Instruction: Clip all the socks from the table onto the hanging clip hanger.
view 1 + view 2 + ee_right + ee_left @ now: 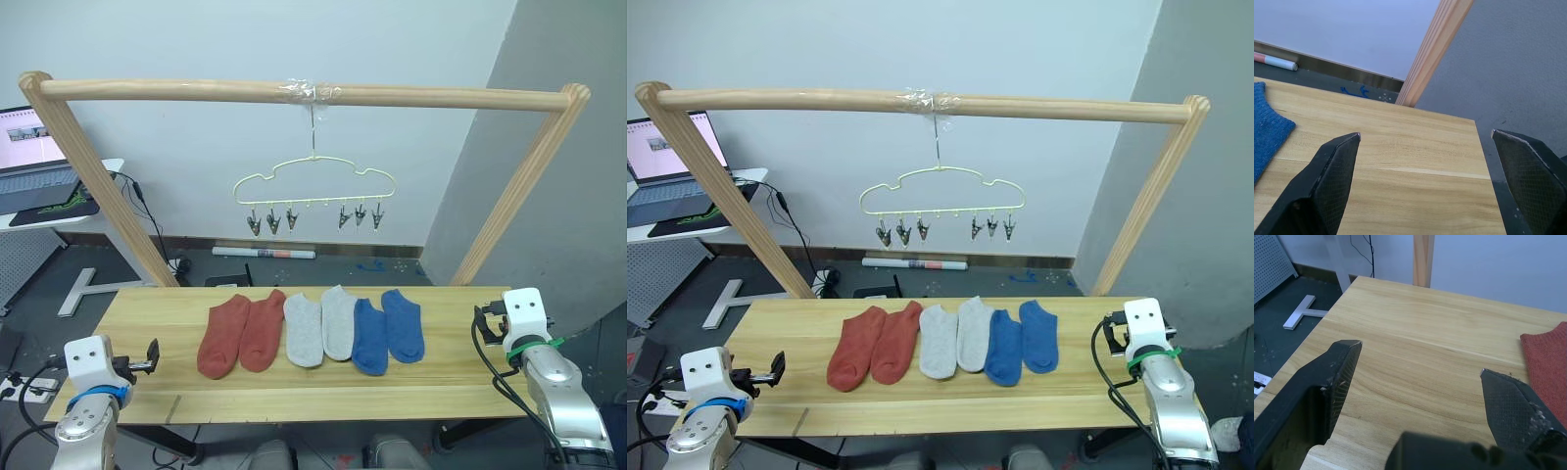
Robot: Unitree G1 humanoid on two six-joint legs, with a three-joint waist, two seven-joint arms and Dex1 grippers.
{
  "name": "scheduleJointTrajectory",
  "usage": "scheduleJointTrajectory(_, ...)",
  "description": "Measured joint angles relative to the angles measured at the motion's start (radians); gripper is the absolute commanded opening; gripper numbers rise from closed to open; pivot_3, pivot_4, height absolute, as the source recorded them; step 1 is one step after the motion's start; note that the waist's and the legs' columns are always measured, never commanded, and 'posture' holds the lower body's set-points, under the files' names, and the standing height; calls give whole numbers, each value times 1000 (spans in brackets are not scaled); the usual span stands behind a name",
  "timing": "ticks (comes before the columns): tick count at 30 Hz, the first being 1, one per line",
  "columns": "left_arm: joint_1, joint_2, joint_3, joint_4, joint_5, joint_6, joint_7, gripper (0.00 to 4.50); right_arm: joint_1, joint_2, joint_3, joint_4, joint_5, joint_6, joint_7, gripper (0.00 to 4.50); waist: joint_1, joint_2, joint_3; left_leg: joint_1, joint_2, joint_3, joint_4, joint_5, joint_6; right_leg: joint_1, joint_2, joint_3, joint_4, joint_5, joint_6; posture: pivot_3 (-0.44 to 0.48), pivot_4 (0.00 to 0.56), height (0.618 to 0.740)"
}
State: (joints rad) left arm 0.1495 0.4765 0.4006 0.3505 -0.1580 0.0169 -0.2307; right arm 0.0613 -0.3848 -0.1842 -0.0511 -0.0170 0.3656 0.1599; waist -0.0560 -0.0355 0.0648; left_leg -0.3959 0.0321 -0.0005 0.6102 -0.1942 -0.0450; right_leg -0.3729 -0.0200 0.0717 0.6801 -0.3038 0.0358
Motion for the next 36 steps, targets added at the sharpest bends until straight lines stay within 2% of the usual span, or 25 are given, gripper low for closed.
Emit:
scheduleJointTrajectory(5, 16, 2, 0, -42, 3, 4, 1, 4465, -10, -6, 0, 10, 0, -4, 11, 4500, 0, -1, 10, 0, 1, 0, 0, 0, 0, -1, 0, 0, 0, 0, 0, -15, 83, 740)
scheduleJointTrajectory(12, 57, 18, 20, -195, -25, 63, -28, 4465, -18, -25, 25, 10, 0, -34, 61, 4500, 1, -1, 30, -2, 9, 2, 0, 0, 0, -1, 0, 0, -1, 0, -1, -28, 104, 740)
scheduleJointTrajectory(20, 72, 45, 23, -555, -148, 219, -127, 4465, -95, -58, 103, -51, 103, -52, 297, 4500, -1, -2, 64, -2, 12, 3, 0, 0, 0, -1, 2, 0, -1, 0, -1, -41, 138, 740)
scheduleJointTrajectory(25, -22, 59, -5, -701, -228, 332, -158, 4465, -175, -89, 157, -112, 187, -48, 454, 4500, -1, -3, 81, -4, 12, 3, 0, 0, 0, -2, 3, -1, -1, 1, 2, -58, 152, 740)
scheduleJointTrajectory(33, -221, -3, -134, -723, -243, 413, -131, 4465, -405, -94, 262, -173, 273, -32, 620, 4500, -9, -6, 107, -5, 11, 2, 0, -1, -1, -4, 7, -1, -1, 4, 6, -94, 167, 740)
scheduleJointTrajectory(36, -295, -24, -137, -670, -231, 411, -108, 3878, -465, -88, 304, -190, 313, 5, 672, 4500, -10, -6, 110, -7, 12, 1, 0, -2, -3, -5, 12, -1, -2, 4, 6, -101, 174, 740)
